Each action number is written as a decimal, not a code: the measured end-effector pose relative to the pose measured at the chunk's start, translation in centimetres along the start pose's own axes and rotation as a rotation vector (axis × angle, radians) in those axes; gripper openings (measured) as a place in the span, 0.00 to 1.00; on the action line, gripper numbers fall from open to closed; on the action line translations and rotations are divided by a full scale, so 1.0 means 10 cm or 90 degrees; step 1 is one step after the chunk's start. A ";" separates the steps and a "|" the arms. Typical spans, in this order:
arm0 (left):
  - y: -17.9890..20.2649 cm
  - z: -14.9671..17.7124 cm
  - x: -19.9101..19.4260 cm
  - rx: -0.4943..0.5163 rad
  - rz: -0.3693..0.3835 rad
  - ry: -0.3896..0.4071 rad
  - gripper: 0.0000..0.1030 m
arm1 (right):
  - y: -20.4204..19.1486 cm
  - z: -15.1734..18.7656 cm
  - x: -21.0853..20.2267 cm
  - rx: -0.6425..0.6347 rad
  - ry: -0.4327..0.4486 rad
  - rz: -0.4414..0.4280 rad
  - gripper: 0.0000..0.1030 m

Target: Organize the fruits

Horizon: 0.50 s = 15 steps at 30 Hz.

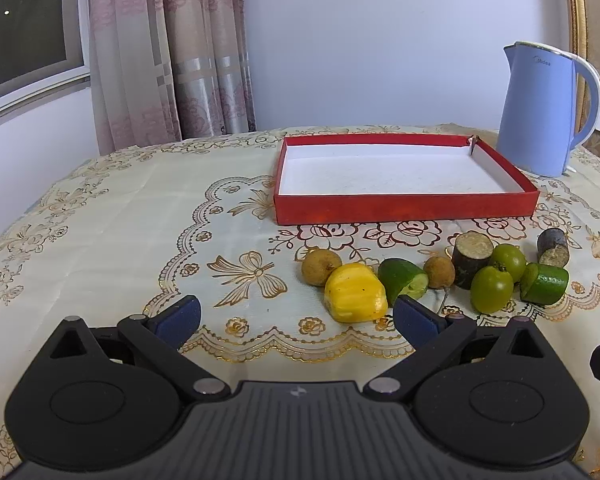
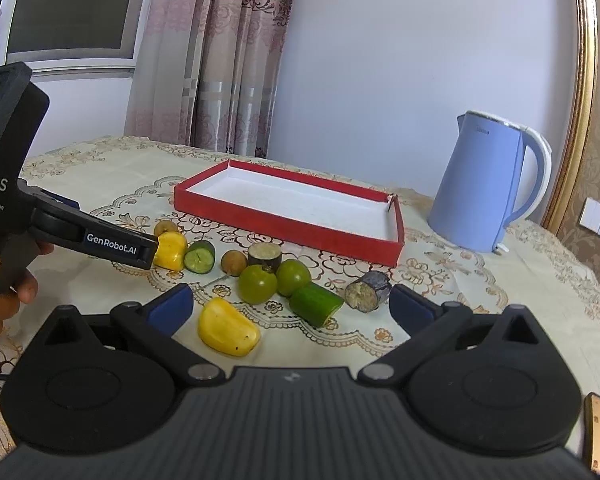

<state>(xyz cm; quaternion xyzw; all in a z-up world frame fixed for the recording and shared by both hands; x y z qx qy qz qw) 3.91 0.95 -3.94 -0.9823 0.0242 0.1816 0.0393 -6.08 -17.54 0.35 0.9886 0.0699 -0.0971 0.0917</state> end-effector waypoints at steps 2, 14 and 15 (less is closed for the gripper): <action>0.00 0.00 0.00 0.000 -0.001 0.001 1.00 | -0.01 0.00 0.00 0.002 0.000 -0.001 1.00; 0.06 0.00 0.03 0.008 0.003 0.000 1.00 | 0.04 0.01 0.01 0.011 -0.001 0.002 1.00; 0.07 -0.01 0.03 0.009 0.004 0.000 1.00 | 0.04 0.01 0.01 0.012 -0.001 0.002 1.00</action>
Point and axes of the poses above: each gripper's, at about its wrist camera, not at the fingertips, and x roughly the way its jaws point, y to its right, z to its underside, the point moved 6 cm from there along x, roughly the way its jaws point, and after that the axes turned 13 degrees about y, right-handed, at the moved point
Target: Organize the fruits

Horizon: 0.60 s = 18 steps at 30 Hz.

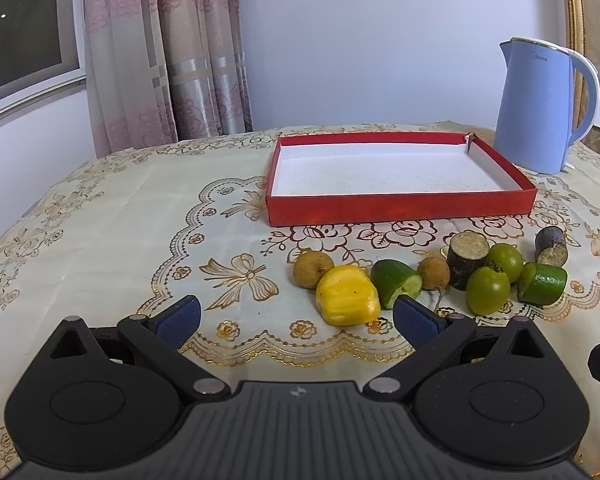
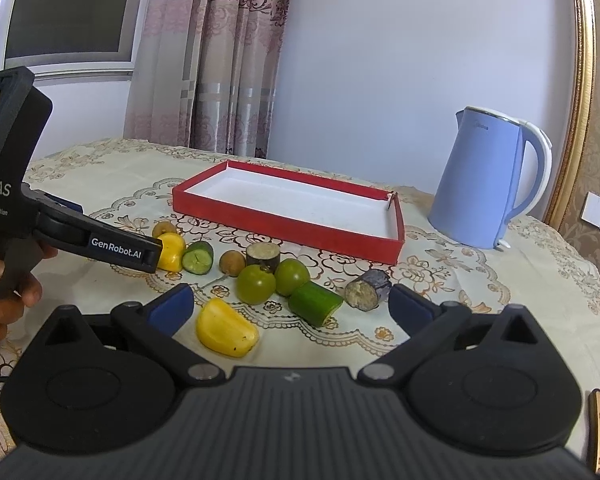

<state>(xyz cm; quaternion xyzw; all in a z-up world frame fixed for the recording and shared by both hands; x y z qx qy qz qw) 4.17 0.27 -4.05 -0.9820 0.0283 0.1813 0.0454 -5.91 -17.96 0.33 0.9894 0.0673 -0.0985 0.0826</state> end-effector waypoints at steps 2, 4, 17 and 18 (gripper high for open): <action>0.01 -0.01 0.00 0.000 0.000 0.000 1.00 | 0.01 0.00 0.00 0.001 -0.001 0.001 1.00; 0.02 -0.01 0.01 0.000 0.001 0.000 1.00 | 0.02 0.00 -0.01 0.001 -0.002 0.002 1.00; 0.05 -0.02 0.02 0.004 0.000 0.000 1.00 | 0.05 0.00 -0.01 0.001 -0.004 0.005 1.00; 0.05 -0.02 0.02 0.004 -0.001 0.000 1.00 | 0.05 0.00 -0.01 0.002 -0.004 0.005 1.00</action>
Point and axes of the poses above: each gripper's, at about its wrist camera, not at the fingertips, and x roughly the way its jaws point, y to its right, z to its underside, the point moved 6 cm from there along x, roughly the way its jaws point, and after that the axes turned 13 degrees about y, right-handed, at the moved point
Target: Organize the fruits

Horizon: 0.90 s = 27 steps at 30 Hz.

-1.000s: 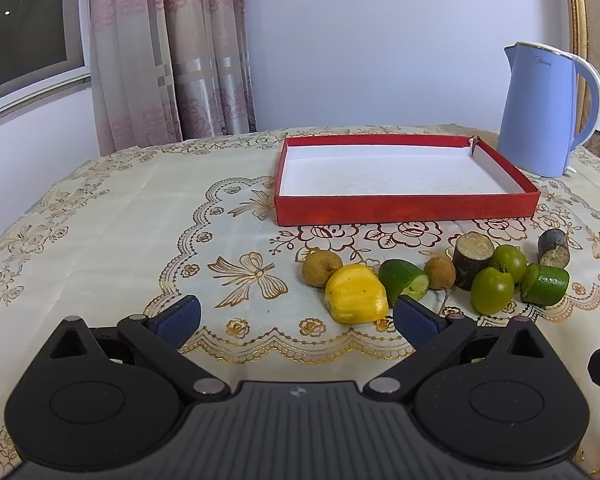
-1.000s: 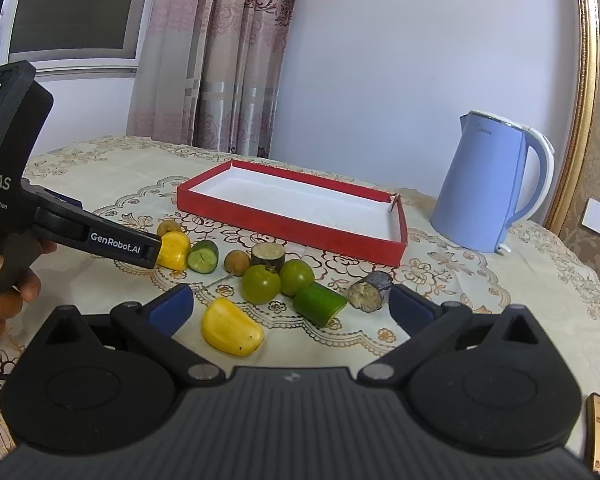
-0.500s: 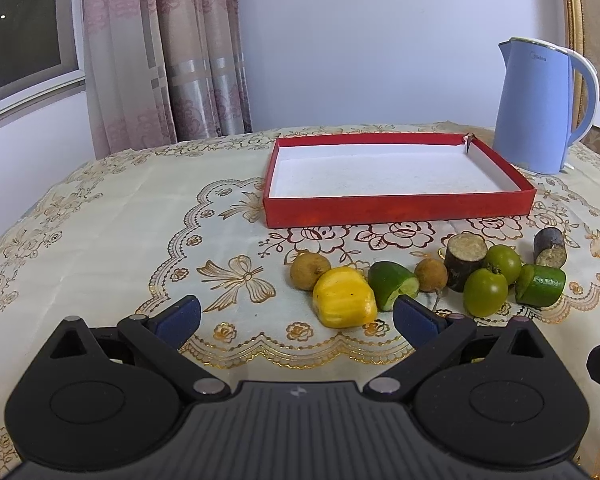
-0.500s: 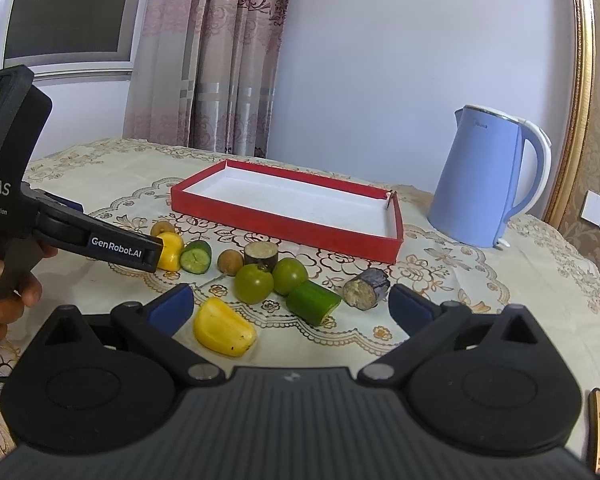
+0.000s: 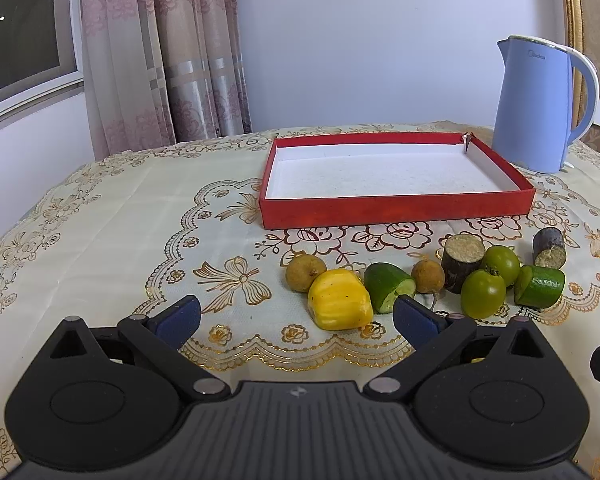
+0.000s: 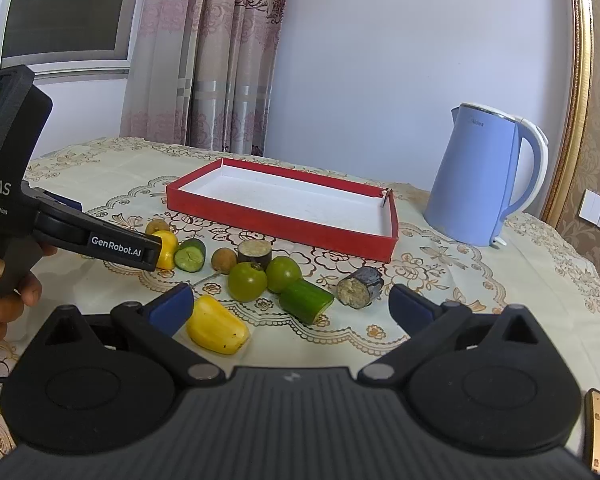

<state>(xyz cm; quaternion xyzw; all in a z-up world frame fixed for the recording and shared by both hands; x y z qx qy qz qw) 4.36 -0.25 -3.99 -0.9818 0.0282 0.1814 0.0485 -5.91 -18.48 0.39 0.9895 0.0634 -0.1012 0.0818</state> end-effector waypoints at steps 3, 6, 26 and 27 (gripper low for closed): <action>0.00 0.00 0.00 -0.001 0.001 0.000 1.00 | 0.00 -0.01 0.00 -0.004 0.000 0.000 1.00; 0.00 0.00 0.00 -0.001 0.001 0.000 1.00 | 0.01 -0.02 0.00 -0.007 0.001 0.002 1.00; 0.01 0.02 0.01 -0.001 0.001 -0.001 1.00 | 0.00 -0.02 0.01 -0.012 0.002 0.000 1.00; 0.01 0.02 0.01 -0.001 0.001 -0.002 1.00 | 0.00 -0.02 0.01 -0.012 0.002 0.000 1.00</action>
Point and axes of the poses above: each gripper's, at about its wrist camera, not at the fingertips, and x roughly the way its jaws point, y to its right, z to its underside, the point moved 6 cm from there along x, roughly the way its jaws point, and after that the axes turned 13 degrees about y, right-handed, at the moved point
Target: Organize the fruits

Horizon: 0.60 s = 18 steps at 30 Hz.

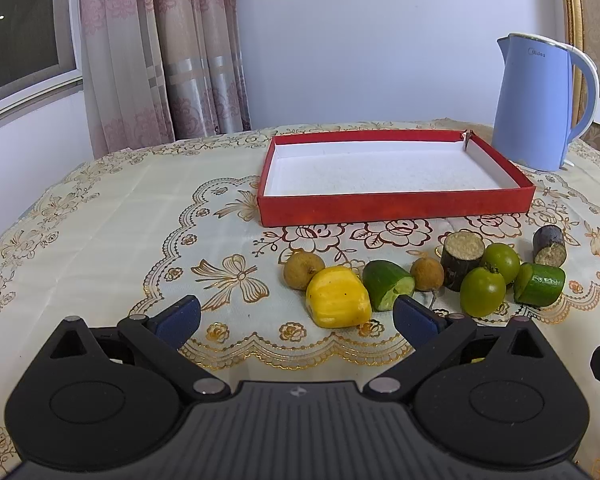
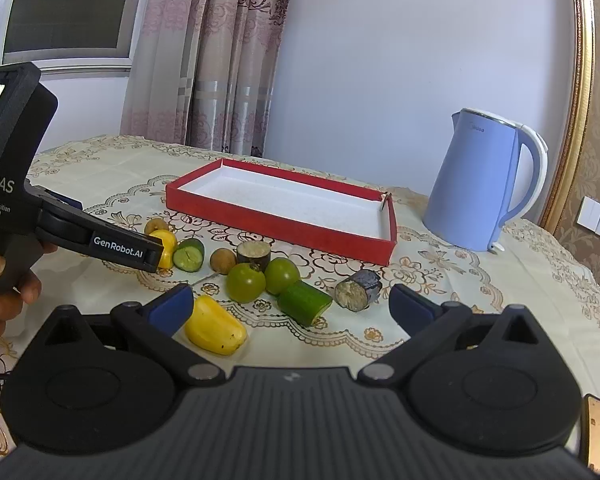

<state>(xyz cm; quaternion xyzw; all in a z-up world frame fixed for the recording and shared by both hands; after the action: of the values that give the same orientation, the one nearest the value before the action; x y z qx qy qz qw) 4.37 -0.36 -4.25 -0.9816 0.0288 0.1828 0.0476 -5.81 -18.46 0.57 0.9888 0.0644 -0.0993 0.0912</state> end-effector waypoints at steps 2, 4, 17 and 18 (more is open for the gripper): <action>0.00 0.00 0.00 0.000 -0.001 0.000 1.00 | 0.00 0.00 0.00 0.000 0.000 0.000 1.00; 0.00 0.00 0.00 0.000 0.000 0.000 1.00 | 0.00 0.00 0.00 0.000 -0.001 -0.001 1.00; -0.01 0.01 0.01 -0.004 -0.004 -0.005 1.00 | -0.01 0.01 0.00 -0.001 0.000 -0.002 1.00; -0.01 0.00 0.01 -0.004 -0.004 -0.005 1.00 | -0.01 0.01 0.00 -0.001 0.000 -0.002 1.00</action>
<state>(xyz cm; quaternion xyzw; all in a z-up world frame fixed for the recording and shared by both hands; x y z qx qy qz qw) 4.44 -0.25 -4.30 -0.9810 0.0250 0.1868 0.0452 -5.89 -18.37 0.44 0.9886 0.0662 -0.0995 0.0914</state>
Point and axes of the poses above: each gripper's, at about its wrist camera, not at the fingertips, and x roughly the way its jaws point, y to its right, z to its underside, the point moved 6 cm from there along x, roughly the way its jaws point, and after that the axes turned 13 degrees about y, right-handed, at the moved point
